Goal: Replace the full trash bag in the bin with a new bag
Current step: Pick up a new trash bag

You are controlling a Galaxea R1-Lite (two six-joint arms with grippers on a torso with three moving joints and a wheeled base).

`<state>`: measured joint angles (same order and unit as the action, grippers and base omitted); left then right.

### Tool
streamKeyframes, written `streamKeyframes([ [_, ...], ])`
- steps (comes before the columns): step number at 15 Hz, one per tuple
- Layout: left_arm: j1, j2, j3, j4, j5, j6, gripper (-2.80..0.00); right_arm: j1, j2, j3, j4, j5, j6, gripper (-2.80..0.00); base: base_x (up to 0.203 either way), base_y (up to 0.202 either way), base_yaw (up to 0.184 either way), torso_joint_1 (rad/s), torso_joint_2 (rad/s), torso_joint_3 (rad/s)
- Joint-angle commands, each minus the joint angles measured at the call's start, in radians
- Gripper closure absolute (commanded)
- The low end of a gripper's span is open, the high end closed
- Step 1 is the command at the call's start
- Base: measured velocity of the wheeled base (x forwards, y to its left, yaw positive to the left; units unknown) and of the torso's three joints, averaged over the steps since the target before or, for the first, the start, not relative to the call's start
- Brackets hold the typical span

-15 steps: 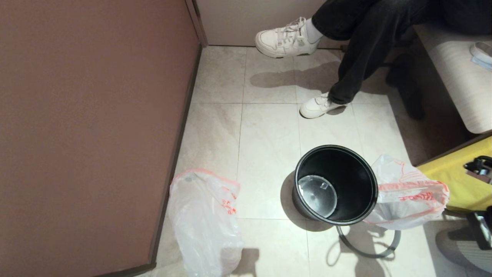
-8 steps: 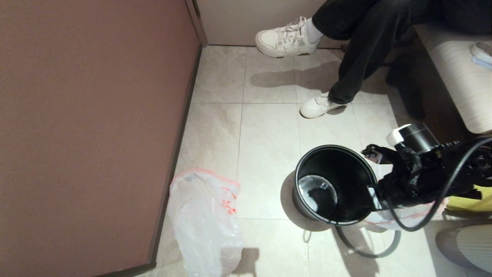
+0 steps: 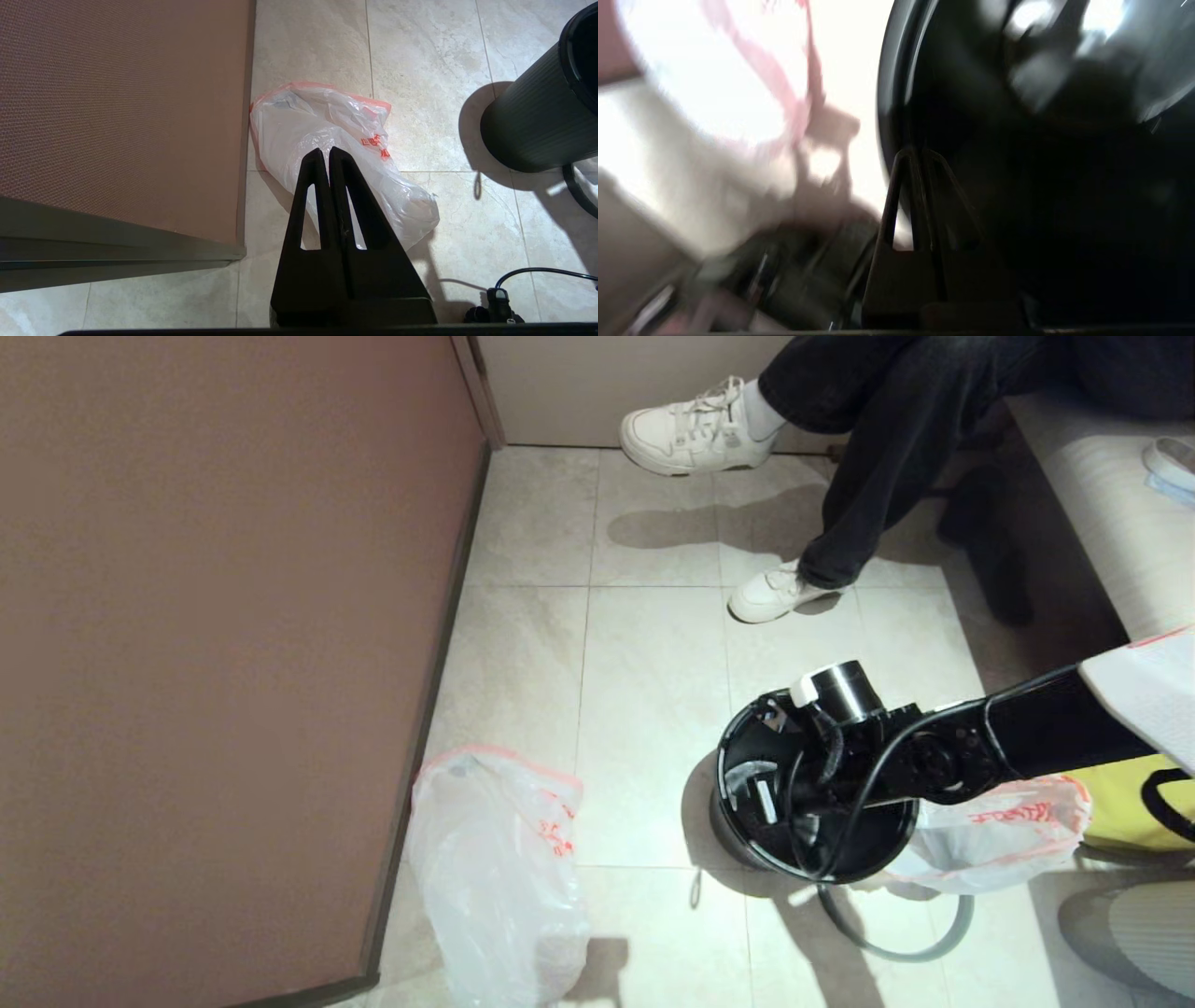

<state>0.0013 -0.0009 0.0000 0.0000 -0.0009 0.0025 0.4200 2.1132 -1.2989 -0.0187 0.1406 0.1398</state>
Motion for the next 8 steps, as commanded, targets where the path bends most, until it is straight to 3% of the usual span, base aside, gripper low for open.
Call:
streamKeyframes([
  [1, 0.000, 0.001, 0.000, 0.000, 0.000, 0.001, 0.00, 0.005, 0.088, -0.023, -0.078, -0.034, 0.000, 0.00, 0.000, 0.000, 0.000, 0.000, 0.00, 0.000],
  [8, 0.000, 0.001, 0.000, 0.000, -0.001, 0.001, 0.00, -0.005, 0.131, -0.140, -0.160, -0.132, 0.044, 0.00, 0.000, 0.000, 0.000, 0.000, 0.00, 0.000],
])
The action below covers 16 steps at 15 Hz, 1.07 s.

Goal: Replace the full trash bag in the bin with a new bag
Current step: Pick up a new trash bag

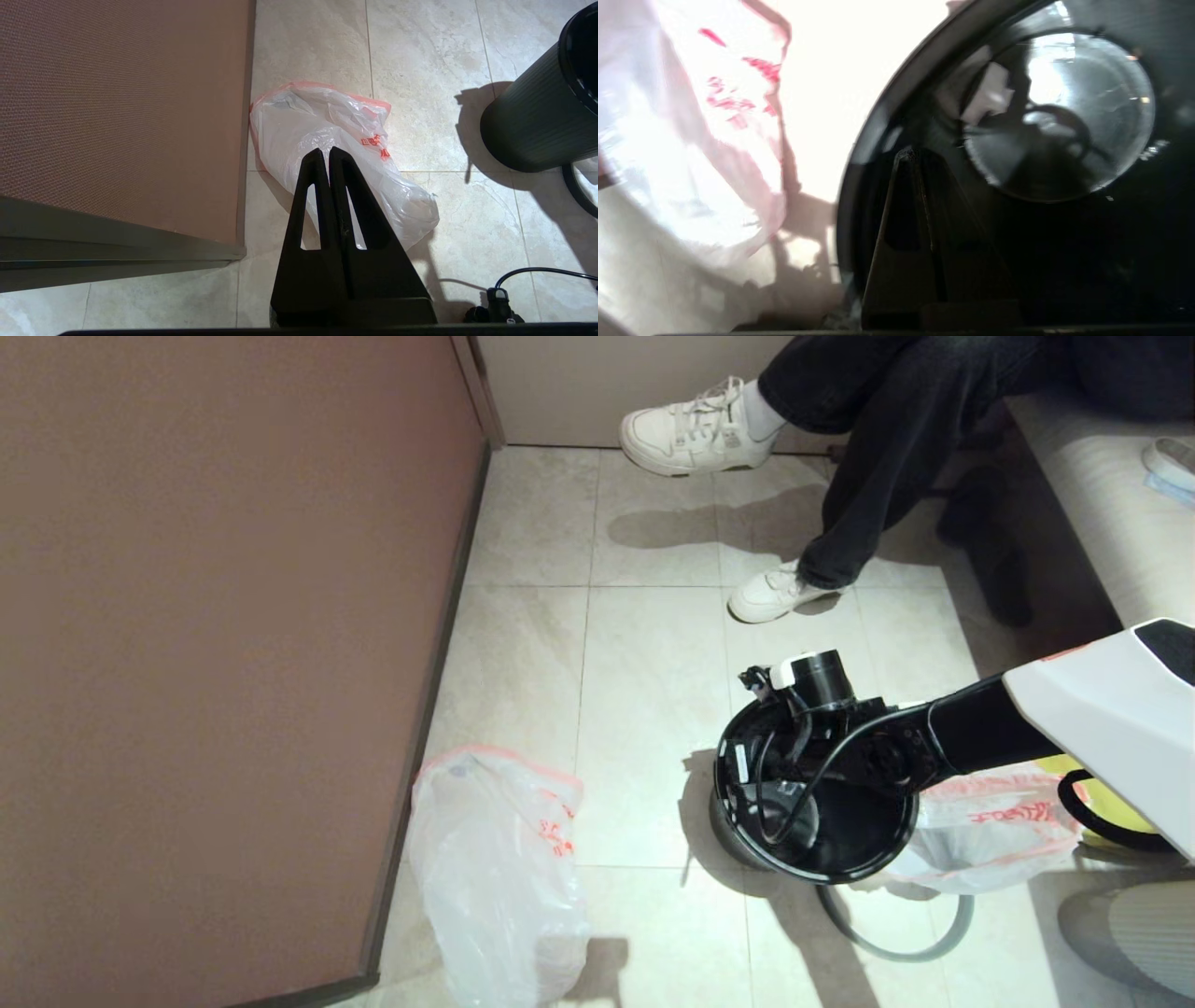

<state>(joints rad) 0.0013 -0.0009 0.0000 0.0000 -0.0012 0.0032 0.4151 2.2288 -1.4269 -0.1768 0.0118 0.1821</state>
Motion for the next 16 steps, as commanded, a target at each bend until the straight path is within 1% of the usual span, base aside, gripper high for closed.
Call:
streamKeyframes([
  [1, 0.000, 0.001, 0.000, 0.000, 0.000, 0.000, 0.00, 0.000, 0.046, -0.030, -0.003, -0.042, 0.000, 0.00, 0.000, 0.000, 0.000, 0.000, 0.00, 0.000],
  [2, 0.000, 0.001, 0.000, 0.000, 0.000, 0.000, 0.00, -0.002, 0.070, -0.066, -0.002, -0.089, 0.000, 0.00, 0.000, 0.000, 0.000, 0.000, 0.00, 0.000],
  [3, 0.000, 0.001, 0.000, 0.000, 0.001, 0.000, 0.00, -0.011, 0.093, -0.095, 0.003, -0.118, 0.000, 0.00, 0.000, 0.000, 0.000, 0.000, 0.00, 0.000],
  [5, 0.000, 0.001, 0.000, 0.000, 0.000, 0.000, 0.00, -0.015, 0.116, -0.107, 0.018, -0.165, -0.016, 0.00, 0.000, 0.000, 0.000, 0.000, 0.00, 0.000],
  [7, 0.000, 0.001, 0.000, 0.000, 0.000, 0.000, 0.00, -0.013, 0.149, -0.107, 0.023, -0.178, -0.046, 0.00, 0.000, 0.000, 0.000, 0.000, 0.00, 0.000],
  [8, 0.000, 0.001, 0.000, 0.000, 0.000, 0.000, 0.00, -0.008, 0.170, -0.107, 0.022, -0.179, -0.060, 0.00, 0.000, 0.000, 0.000, 0.000, 0.00, 0.000],
  [11, 0.000, 0.001, 0.000, 0.000, 0.001, 0.000, 0.00, 0.028, 0.193, -0.115, 0.020, -0.160, -0.062, 0.00, 0.000, 0.000, 0.000, 0.000, 0.00, 0.000],
  [13, 0.000, 0.001, 0.000, 0.000, 0.000, 0.000, 0.00, 0.054, 0.176, -0.115, 0.019, -0.108, -0.050, 0.00, 0.000, 0.000, 0.000, 0.000, 0.00, 0.000],
  [14, 0.000, 0.001, 0.000, 0.000, 0.000, 0.000, 0.00, 0.074, 0.161, -0.115, 0.021, -0.074, -0.029, 0.00, 0.000, 0.000, 0.000, 0.000, 0.00, 0.000],
  [16, 0.000, 0.001, 0.000, 0.000, 0.000, 0.000, 0.00, 0.104, 0.147, -0.115, 0.034, -0.056, -0.017, 0.00, 0.000, 0.000, 0.000, 0.000, 0.00, 0.000],
])
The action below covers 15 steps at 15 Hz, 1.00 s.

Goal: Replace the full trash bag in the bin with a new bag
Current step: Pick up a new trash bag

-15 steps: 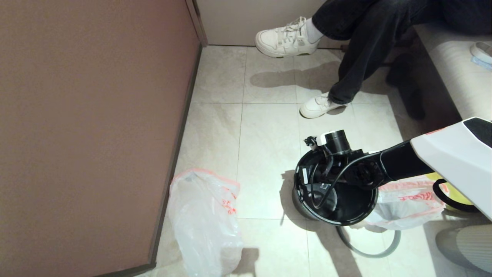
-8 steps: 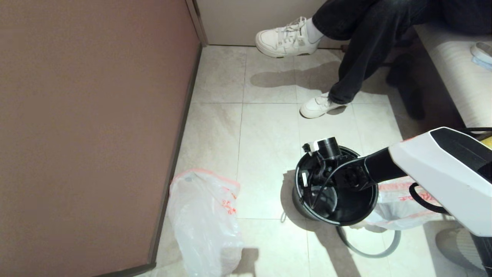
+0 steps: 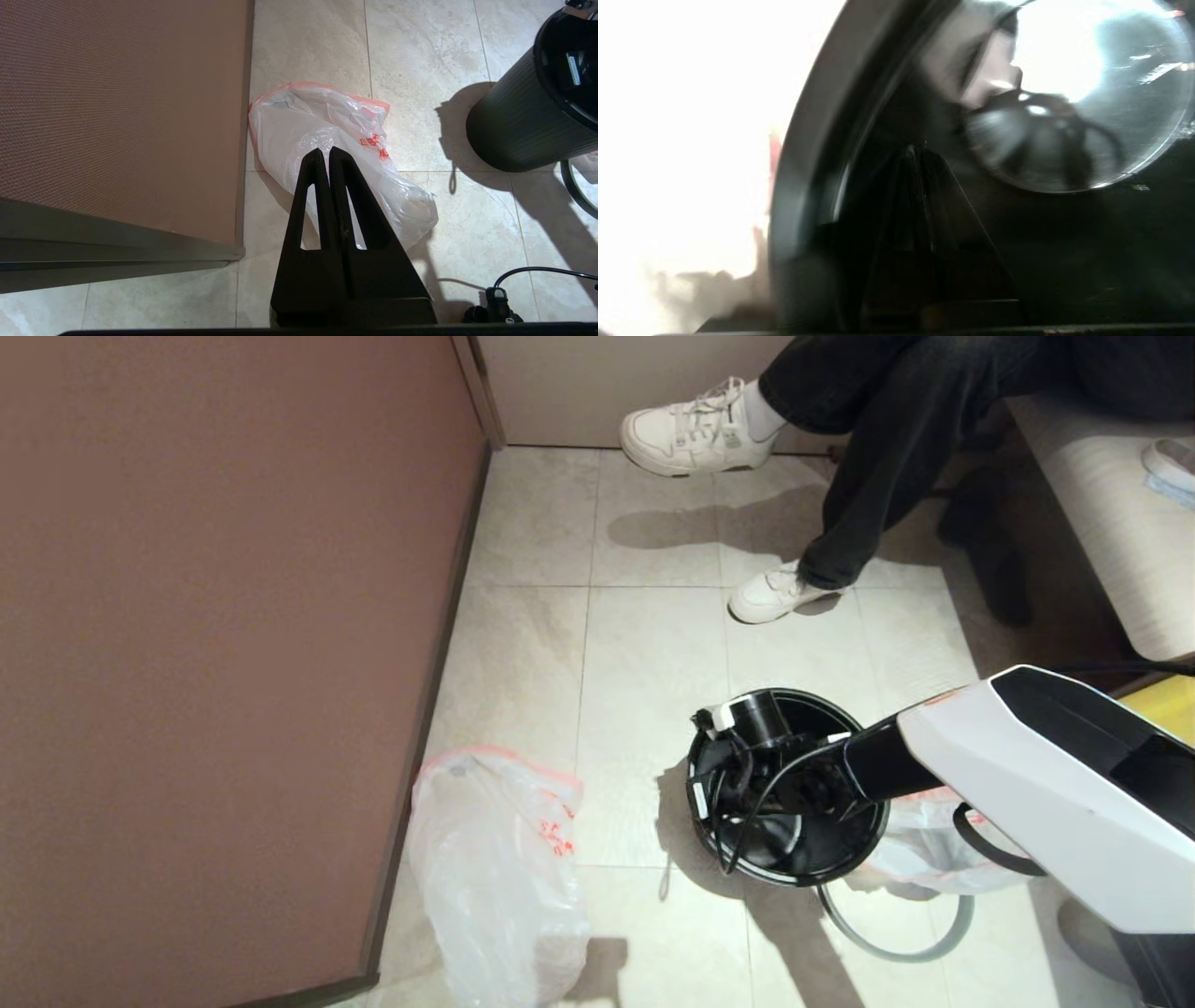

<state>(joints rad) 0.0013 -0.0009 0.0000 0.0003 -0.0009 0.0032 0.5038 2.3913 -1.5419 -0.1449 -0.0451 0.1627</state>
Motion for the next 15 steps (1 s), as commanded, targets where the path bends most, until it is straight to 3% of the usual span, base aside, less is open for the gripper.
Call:
streamKeyframes([
  [1, 0.000, 0.001, 0.000, 0.000, 0.001, 0.000, 0.00, 0.036, -0.029, 0.000, 0.022, 0.005, 0.008, 0.00, 0.000, 0.000, 0.000, 0.000, 0.00, 0.000],
  [6, 0.000, 0.001, 0.000, 0.000, 0.001, 0.000, 0.00, 0.091, -0.093, -0.019, 0.105, 0.103, 0.119, 0.00, 0.000, 0.000, 0.000, 0.000, 0.00, 0.000],
  [8, 0.000, 0.001, 0.000, 0.000, 0.000, 0.000, 0.00, 0.113, -0.089, -0.042, 0.131, 0.113, 0.129, 0.00, 0.000, 0.000, 0.000, 0.000, 0.00, 0.000],
  [11, 0.000, 0.001, 0.000, 0.000, 0.001, 0.000, 0.00, 0.148, -0.075, -0.092, 0.184, 0.188, 0.130, 0.00, 0.000, 0.000, 0.000, 0.000, 0.00, 0.000],
  [15, 0.000, 0.001, 0.000, 0.000, 0.001, 0.000, 0.00, 0.186, -0.077, -0.126, 0.233, 0.194, 0.145, 0.00, 0.000, 0.000, 0.000, 0.000, 0.00, 0.000],
])
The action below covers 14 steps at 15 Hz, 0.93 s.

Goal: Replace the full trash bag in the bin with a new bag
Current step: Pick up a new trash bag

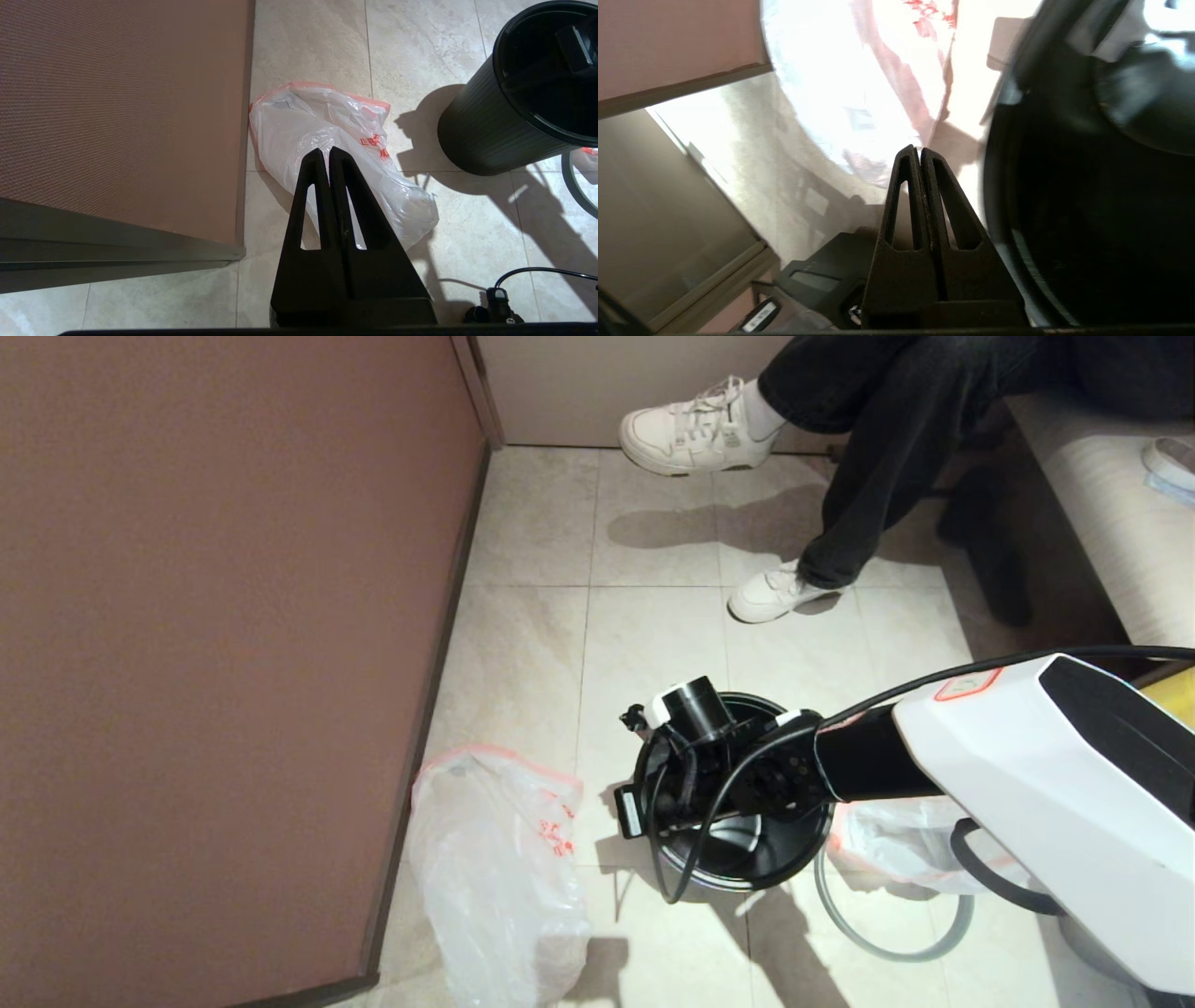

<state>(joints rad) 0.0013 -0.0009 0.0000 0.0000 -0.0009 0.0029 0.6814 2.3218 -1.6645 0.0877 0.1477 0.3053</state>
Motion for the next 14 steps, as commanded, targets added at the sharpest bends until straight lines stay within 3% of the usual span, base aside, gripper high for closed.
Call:
streamKeyframes([
  [1, 0.000, 0.001, 0.000, 0.000, 0.000, 0.000, 0.00, 0.007, -0.039, 0.004, 0.010, 0.001, 0.004, 0.00, 0.000, 0.000, 0.000, 0.000, 0.00, 0.000],
  [6, 0.000, 0.001, 0.000, 0.000, -0.001, 0.000, 0.00, -0.003, -0.344, 0.112, 0.263, -0.041, 0.016, 0.00, 0.000, 0.000, 0.000, 0.000, 0.00, 0.000],
  [14, 0.000, 0.001, 0.000, 0.000, 0.000, 0.000, 0.00, -0.222, -0.934, 0.655, 0.465, -0.142, 0.041, 0.00, 0.000, 0.000, 0.000, 0.000, 0.00, 0.000],
])
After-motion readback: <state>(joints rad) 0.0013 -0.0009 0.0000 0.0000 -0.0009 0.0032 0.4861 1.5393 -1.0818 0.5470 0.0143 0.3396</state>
